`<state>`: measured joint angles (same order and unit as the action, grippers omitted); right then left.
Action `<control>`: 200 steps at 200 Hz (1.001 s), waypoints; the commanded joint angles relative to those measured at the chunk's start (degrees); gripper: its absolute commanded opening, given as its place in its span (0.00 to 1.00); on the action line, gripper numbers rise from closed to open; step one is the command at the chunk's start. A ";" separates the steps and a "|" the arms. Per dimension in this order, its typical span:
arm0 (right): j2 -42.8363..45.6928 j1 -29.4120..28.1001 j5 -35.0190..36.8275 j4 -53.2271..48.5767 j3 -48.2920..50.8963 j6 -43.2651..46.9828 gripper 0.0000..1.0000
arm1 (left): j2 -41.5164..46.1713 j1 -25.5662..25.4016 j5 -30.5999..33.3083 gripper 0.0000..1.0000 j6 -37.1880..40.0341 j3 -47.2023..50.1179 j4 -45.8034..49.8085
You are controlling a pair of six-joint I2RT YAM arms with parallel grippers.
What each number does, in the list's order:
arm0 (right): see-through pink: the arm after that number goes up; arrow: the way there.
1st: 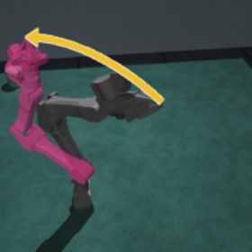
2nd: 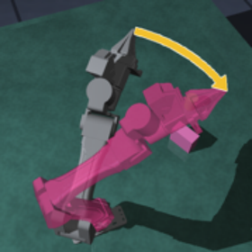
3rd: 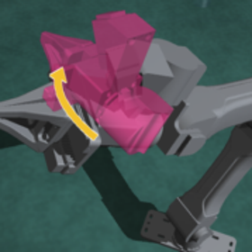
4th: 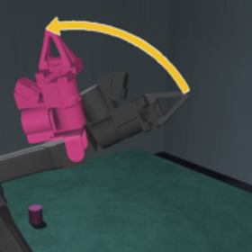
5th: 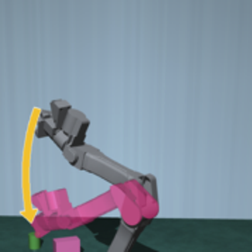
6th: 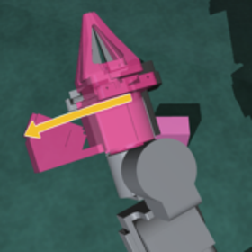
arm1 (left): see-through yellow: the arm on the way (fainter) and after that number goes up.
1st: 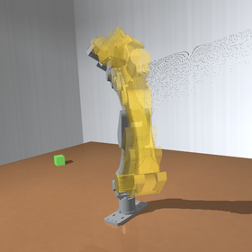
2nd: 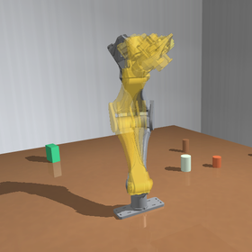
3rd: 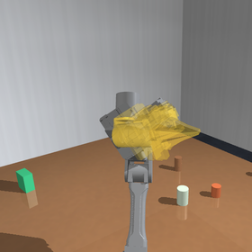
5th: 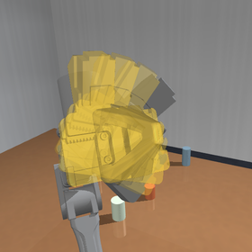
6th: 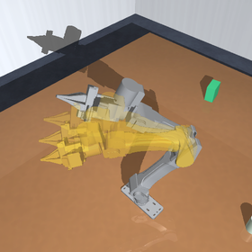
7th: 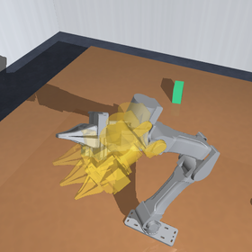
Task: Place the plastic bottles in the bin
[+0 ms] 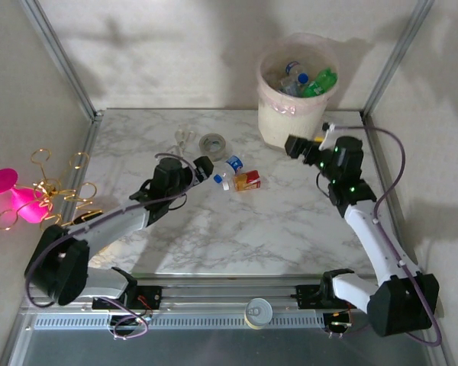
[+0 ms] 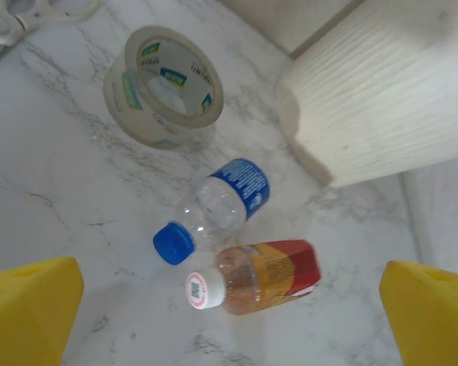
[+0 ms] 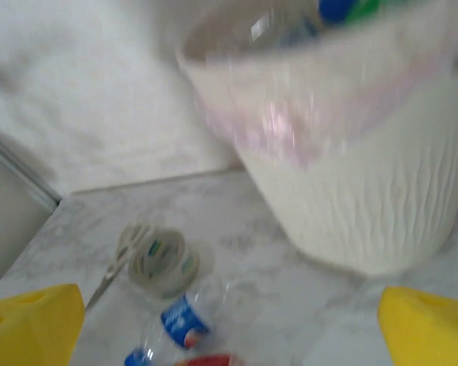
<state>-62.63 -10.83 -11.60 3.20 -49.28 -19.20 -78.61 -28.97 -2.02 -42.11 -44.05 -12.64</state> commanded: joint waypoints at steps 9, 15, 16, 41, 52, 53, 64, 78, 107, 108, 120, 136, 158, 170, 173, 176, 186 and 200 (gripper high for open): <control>4.01 -1.73 -3.75 6.19 9.01 -6.34 0.99 | -6.73 0.33 -3.12 0.94 8.45 -5.80 6.43; 4.54 -1.97 -4.15 6.92 10.70 -7.07 0.99 | -8.02 0.24 -2.87 0.92 9.50 -6.75 7.30; 4.58 -1.99 -4.23 7.04 11.05 -7.21 0.99 | -8.26 0.24 -2.84 0.92 9.72 -6.92 7.38; 5.25 -2.44 -6.39 10.33 16.72 -9.28 0.99 | -13.86 0.06 -2.28 0.89 14.12 -10.61 10.55; 5.06 -2.54 -7.57 10.81 18.08 -9.60 0.99 | -16.56 0.06 -2.46 0.87 16.20 -12.79 12.41; 5.02 -2.58 -7.65 10.84 18.17 -9.61 0.99 | -16.83 0.06 -2.46 0.87 16.32 -13.02 12.53; 4.89 -2.60 -8.62 11.61 19.10 -9.97 0.99 | -19.56 -0.02 -2.77 0.84 18.15 -15.43 14.42; 5.14 -2.63 -8.89 12.42 19.78 -10.23 0.99 | -22.68 -0.03 -3.29 0.82 20.28 -18.09 16.17; 5.25 -2.66 -8.67 12.97 19.92 -10.15 0.99 | -27.91 -0.19 -3.44 0.79 22.77 -22.57 18.38; 5.25 -2.64 -8.65 12.97 19.92 -10.15 0.99 | -28.18 -0.15 -3.43 0.78 22.81 -22.75 18.46; 5.41 -2.68 -8.64 12.98 19.96 -10.17 0.99 | -30.14 -0.21 -3.10 0.76 23.30 -24.38 19.20; 5.63 -2.72 -8.50 12.97 20.16 -9.90 0.99 | -32.19 -0.21 -3.32 0.71 23.85 -26.04 19.74; 5.76 -2.69 -7.87 12.62 20.44 -9.63 0.99 | -34.33 -0.30 -3.64 0.68 24.27 -27.72 20.46; 5.75 -2.73 -7.66 12.68 20.64 -9.63 0.99 | -35.07 -0.36 -4.07 0.68 24.27 -27.97 20.38; 5.70 -2.74 -7.59 12.70 20.63 -9.63 0.99 | -35.24 -0.40 -4.20 0.67 24.27 -28.01 20.40; 5.74 -2.71 -7.57 12.71 20.77 -9.67 0.99 | -35.42 -0.46 -4.28 0.67 24.20 -28.02 20.33; 5.72 -2.71 -7.43 12.71 20.73 -9.63 0.99 | -35.88 -0.64 -4.28 0.68 24.18 -28.02 20.15; 5.63 -2.73 -7.39 12.71 20.66 -9.63 0.99 | -36.56 -0.74 -4.54 0.68 24.02 -28.41 19.93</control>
<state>-57.84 -13.08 -19.33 14.37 -29.43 -28.80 -113.47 -29.21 -5.45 -19.22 -70.67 5.63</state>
